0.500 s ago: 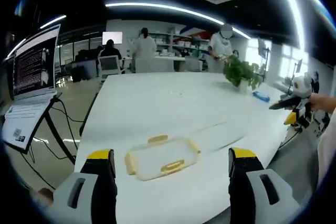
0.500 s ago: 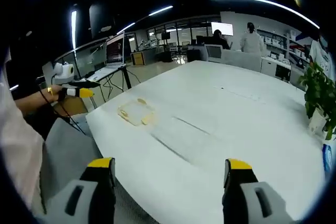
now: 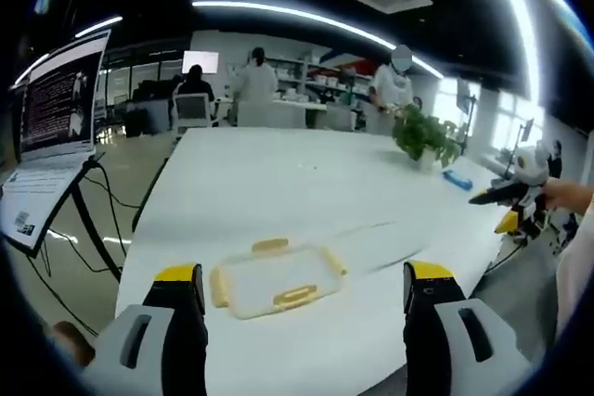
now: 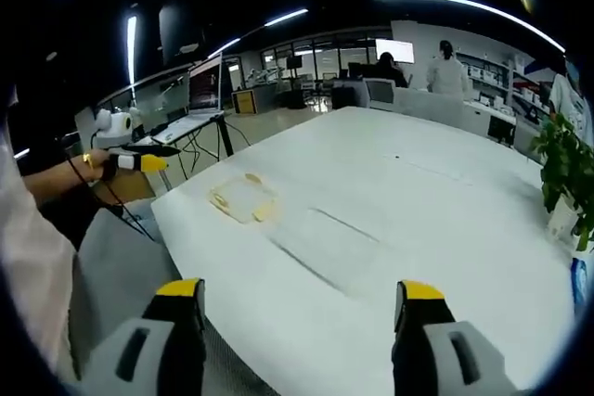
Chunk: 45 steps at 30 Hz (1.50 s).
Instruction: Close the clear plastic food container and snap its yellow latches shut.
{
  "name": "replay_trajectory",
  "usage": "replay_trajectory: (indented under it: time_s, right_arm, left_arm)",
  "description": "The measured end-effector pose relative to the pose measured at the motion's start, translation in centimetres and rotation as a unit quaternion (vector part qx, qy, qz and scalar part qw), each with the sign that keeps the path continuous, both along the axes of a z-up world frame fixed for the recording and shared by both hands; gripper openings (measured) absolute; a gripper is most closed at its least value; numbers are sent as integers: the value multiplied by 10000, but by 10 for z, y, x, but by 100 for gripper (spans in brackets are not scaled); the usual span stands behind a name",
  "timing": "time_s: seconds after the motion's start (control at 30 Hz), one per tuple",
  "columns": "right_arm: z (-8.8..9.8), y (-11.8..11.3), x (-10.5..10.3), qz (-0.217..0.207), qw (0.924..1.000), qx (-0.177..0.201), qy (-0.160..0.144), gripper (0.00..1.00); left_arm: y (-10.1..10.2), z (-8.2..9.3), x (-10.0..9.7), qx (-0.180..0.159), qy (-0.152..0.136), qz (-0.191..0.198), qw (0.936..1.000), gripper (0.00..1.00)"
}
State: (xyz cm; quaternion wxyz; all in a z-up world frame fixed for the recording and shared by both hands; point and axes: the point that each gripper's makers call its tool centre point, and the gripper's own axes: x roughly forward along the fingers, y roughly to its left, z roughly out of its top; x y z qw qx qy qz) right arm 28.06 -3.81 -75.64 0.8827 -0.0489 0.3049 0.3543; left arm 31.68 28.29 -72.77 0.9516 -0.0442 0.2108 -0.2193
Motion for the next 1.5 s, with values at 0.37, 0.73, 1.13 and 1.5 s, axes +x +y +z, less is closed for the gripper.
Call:
replay_trajectory:
  time_s: [0.37,0.73,1.13,1.5]
  right_arm:
    - [0,3,-2,69,10000,-1,17,84]
    - [-1,5,0,75,9999,35,83,84]
    - [-4,10,0,114,9998,27,131,84]
    - [-6,13,5,113,9998,91,136,84]
  left_arm:
    - [4,3,1,53,-28,10,10000,87]
    - [6,-2,-1,177,21,-58,9998,85]
    - [9,-5,0,159,55,-17,9999,84]
    - [6,-3,4,209,68,-79,9997,83]
